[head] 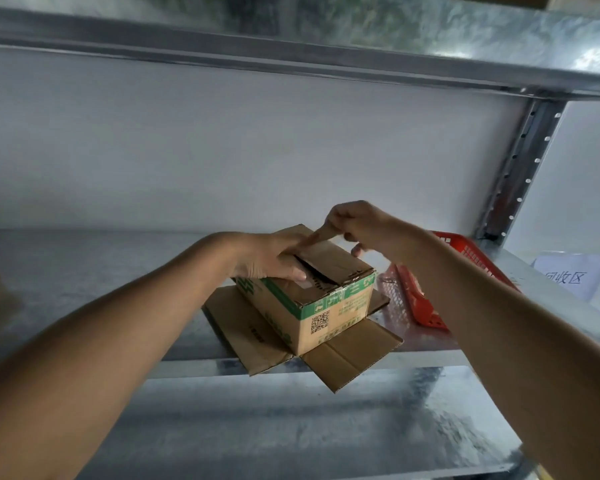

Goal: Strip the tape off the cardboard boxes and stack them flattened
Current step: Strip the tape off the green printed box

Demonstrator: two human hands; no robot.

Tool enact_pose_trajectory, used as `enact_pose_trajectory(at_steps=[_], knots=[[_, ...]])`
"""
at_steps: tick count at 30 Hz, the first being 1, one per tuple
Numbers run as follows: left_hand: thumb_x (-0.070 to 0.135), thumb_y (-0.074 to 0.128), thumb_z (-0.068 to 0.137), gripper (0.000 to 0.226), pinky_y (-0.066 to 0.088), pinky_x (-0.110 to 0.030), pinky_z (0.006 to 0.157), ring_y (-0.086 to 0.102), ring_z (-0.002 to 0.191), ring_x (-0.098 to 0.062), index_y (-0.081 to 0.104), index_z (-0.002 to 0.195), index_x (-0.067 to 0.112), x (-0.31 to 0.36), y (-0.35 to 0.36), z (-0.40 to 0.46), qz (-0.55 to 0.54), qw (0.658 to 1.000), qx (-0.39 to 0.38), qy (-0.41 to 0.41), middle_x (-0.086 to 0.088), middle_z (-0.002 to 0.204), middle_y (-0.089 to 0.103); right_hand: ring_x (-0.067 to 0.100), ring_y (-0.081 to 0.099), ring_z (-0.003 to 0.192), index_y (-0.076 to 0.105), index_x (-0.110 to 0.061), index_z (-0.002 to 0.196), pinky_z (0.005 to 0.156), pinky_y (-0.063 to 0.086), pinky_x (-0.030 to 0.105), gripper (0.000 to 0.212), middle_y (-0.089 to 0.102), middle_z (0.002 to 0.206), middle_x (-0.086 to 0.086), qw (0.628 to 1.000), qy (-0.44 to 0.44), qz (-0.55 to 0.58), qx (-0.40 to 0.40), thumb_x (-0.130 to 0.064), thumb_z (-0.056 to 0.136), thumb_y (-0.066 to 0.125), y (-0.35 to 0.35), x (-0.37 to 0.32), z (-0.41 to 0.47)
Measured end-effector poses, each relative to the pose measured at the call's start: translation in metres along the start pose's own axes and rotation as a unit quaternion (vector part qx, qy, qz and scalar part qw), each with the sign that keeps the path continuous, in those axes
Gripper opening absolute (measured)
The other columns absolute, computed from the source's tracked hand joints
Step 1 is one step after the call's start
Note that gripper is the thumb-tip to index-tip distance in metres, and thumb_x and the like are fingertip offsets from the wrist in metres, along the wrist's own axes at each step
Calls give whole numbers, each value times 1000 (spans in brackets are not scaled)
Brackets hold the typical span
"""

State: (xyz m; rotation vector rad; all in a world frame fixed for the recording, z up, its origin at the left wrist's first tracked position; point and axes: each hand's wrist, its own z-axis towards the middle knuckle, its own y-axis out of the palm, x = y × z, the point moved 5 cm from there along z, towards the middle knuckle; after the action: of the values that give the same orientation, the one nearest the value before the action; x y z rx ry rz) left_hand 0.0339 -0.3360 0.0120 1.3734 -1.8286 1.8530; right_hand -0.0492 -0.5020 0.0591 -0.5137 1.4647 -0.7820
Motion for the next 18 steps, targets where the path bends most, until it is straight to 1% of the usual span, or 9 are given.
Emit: enact_pose_trajectory(at_steps=[2,5,7,8,10,11,13,16,18], knots=[[34,77,92,64,48,-42,110,57,130,-12,44,147,37,-2,1,-1,-9,1000,14,10,10,139,62,15,49,71,60,-15,91,61,56,36,25,74,110,8,1000,-23,-3,19,-16,108,41,-9,-8,4],[27,75,94,66,47,-38,112,52,135,-8,38,148,36,1,2,-2,-38,998,21,38,16,143,58,17,67,75,57,-18,96,65,60,34,18,73,113,9,998,-53,35,13,-26,109,47,-8,-17,7],[33,77,93,77,44,-46,114,48,139,-15,30,153,38,1,1,-4,-24,998,48,39,10,149,52,17,72,86,55,-19,100,79,61,40,12,75,111,3,997,-65,46,-1,-30,104,57,-3,-21,9],[40,78,90,87,41,-50,116,42,144,-19,23,158,38,0,-1,-5,-8,997,77,28,5,156,44,17,72,95,55,-21,101,88,60,44,13,74,111,1,997,-77,30,13,-29,100,65,-3,-22,9],[59,77,84,107,32,-53,120,22,154,-26,11,163,32,-2,-8,-10,71,984,162,-29,0,168,21,19,66,110,54,-23,103,96,56,48,26,72,113,-1,995,-92,-7,49,-25,92,78,-4,-22,8],[67,74,81,110,31,-52,120,15,155,-29,12,162,26,-2,-10,-14,124,968,206,-69,-3,167,15,18,65,113,53,-22,104,97,54,48,30,73,113,-2,994,-91,-16,61,-23,90,80,-3,-19,7],[77,66,80,101,36,-48,111,18,147,-35,30,150,15,3,-9,-20,188,936,263,-139,-10,154,21,19,65,112,52,-20,108,94,55,45,37,74,112,-4,995,-61,-43,72,-25,88,82,1,-11,7],[80,64,79,91,41,-40,90,32,129,-34,46,134,10,15,-1,-20,166,912,320,-197,-9,122,30,23,64,101,55,-19,110,79,56,38,38,69,107,-2,987,-12,-119,110,-32,87,82,3,-7,10],[86,53,80,94,39,-40,83,36,124,-34,51,136,10,24,5,-15,193,901,329,-208,-12,123,40,23,63,93,59,-17,108,70,52,34,34,67,103,-2,979,0,-146,141,-32,87,81,6,-12,11]])
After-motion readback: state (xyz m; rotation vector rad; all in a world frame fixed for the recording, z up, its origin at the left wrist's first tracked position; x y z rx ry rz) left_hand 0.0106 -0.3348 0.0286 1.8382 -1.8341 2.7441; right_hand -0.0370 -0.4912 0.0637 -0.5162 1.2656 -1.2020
